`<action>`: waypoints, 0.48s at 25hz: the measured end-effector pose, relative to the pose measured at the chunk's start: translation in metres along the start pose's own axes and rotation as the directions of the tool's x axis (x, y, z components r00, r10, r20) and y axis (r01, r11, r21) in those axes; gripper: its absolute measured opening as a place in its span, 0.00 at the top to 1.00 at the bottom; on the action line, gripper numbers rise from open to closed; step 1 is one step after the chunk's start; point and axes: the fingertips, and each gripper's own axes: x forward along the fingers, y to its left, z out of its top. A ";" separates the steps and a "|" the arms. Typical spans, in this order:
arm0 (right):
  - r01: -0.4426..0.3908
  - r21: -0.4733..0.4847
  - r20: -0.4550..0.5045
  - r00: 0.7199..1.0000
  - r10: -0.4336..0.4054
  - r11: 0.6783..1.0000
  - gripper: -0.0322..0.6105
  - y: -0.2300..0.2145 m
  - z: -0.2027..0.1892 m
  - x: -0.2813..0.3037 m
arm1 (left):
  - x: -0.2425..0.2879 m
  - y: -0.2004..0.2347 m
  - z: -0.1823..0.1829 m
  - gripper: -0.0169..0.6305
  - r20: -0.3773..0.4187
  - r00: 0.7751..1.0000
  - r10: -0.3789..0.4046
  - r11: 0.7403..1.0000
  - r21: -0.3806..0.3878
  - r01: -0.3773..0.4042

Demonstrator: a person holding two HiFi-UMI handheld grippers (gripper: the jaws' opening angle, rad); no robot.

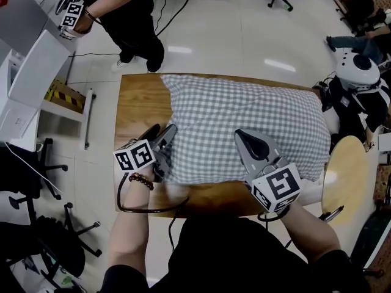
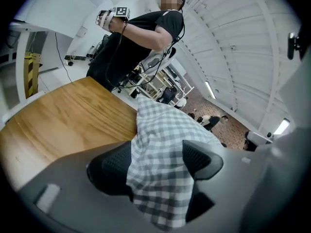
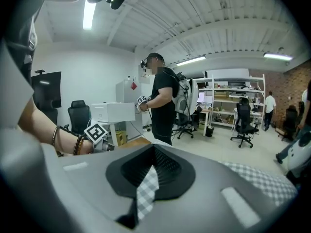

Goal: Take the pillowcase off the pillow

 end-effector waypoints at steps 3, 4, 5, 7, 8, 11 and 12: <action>-0.005 -0.001 -0.008 1.000 0.005 1.000 0.95 -0.002 0.010 0.014 | 0.002 0.018 0.008 0.46 -0.044 0.997 0.062 0.998 0.032 -0.060; -0.008 -0.001 -0.011 1.000 0.008 1.000 0.95 -0.002 0.013 0.017 | 0.003 0.024 0.008 0.46 -0.066 0.994 0.087 0.995 0.047 -0.084; -0.009 0.000 -0.014 1.000 0.009 1.000 0.95 -0.004 0.016 0.020 | 0.004 0.030 0.006 0.46 -0.093 0.989 0.114 0.992 0.061 -0.108; -0.007 0.006 -0.022 1.000 0.007 1.000 0.95 -0.007 0.017 0.025 | 0.007 0.041 0.000 0.46 -0.147 0.976 0.160 0.984 0.100 -0.146; -0.004 0.009 -0.026 1.000 0.004 1.000 0.95 -0.009 0.017 0.029 | 0.009 0.047 -0.003 0.46 -0.175 0.968 0.183 0.979 0.123 -0.163; -0.001 0.013 -0.035 0.999 0.002 1.000 0.95 -0.013 0.018 0.044 | 0.014 0.064 -0.008 0.46 -0.249 0.936 0.250 0.958 0.204 -0.201; -0.001 0.014 -0.036 0.999 0.002 1.000 0.95 -0.014 0.017 0.048 | 0.016 0.069 -0.010 0.46 -0.272 0.923 0.272 0.949 0.236 -0.210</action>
